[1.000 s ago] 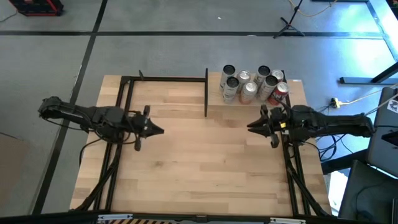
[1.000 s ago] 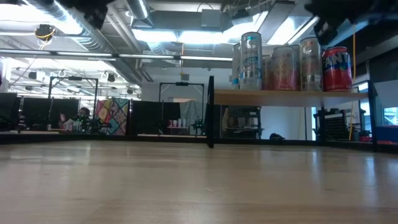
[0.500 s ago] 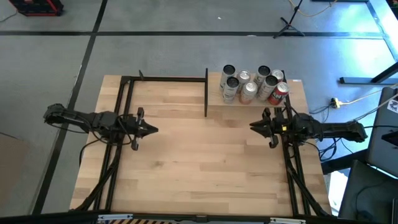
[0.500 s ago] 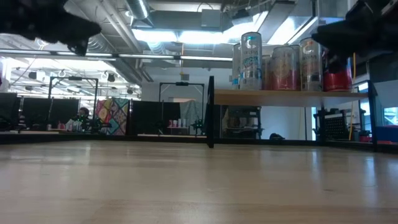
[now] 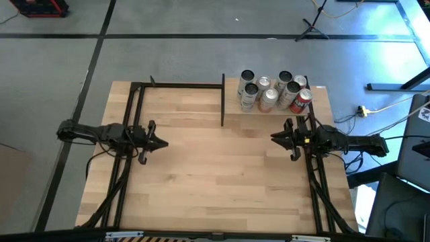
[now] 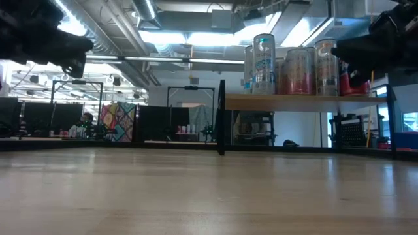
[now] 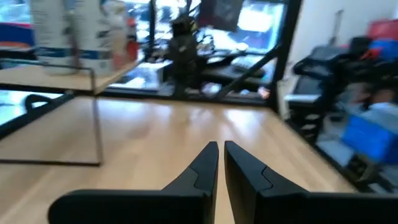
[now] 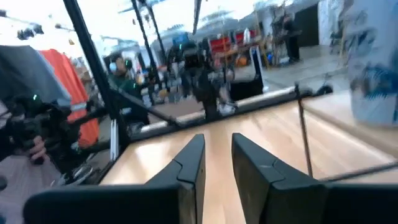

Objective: Place canned beverage on shelf
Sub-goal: Return to Home Position

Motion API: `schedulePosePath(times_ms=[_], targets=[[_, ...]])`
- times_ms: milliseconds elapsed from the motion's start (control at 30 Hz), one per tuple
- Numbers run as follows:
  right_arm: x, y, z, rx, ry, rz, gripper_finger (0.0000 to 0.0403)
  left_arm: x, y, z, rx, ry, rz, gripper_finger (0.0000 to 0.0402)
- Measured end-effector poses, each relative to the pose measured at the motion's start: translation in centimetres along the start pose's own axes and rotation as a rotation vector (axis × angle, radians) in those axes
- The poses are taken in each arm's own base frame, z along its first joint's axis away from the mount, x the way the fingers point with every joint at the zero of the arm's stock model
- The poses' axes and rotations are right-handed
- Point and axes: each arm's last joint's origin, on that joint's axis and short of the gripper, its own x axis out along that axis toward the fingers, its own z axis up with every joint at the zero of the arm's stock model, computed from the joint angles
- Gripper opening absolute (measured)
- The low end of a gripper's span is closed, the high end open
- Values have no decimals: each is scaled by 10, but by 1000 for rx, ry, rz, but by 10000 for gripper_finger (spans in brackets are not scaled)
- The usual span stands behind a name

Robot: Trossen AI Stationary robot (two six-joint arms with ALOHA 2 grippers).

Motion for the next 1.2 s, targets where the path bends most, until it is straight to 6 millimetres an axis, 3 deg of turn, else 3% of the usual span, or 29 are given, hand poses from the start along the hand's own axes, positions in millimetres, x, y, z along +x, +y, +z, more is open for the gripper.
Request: schedulePosePath(times_ms=[133, 700, 767, 933, 1200], targets=[[0, 0, -2, 0, 22, 2, 69, 3, -2, -8, -31, -26, -91, 22], [0, -2, -11, 4, 118, -6, 69, 4, -2, -8, -36, -18, -88, 22], [0, -1, -10, 9, 123, 42, 69, 4, -2, -8, -36, -18, -88, 22], [-1, 9, -8, 12, 160, 351, 69, 4, -2, -8, -34, -18, -88, 22], [-2, 9, -8, 12, 164, 364, 69, 4, -2, -8, -34, -18, -87, 22]])
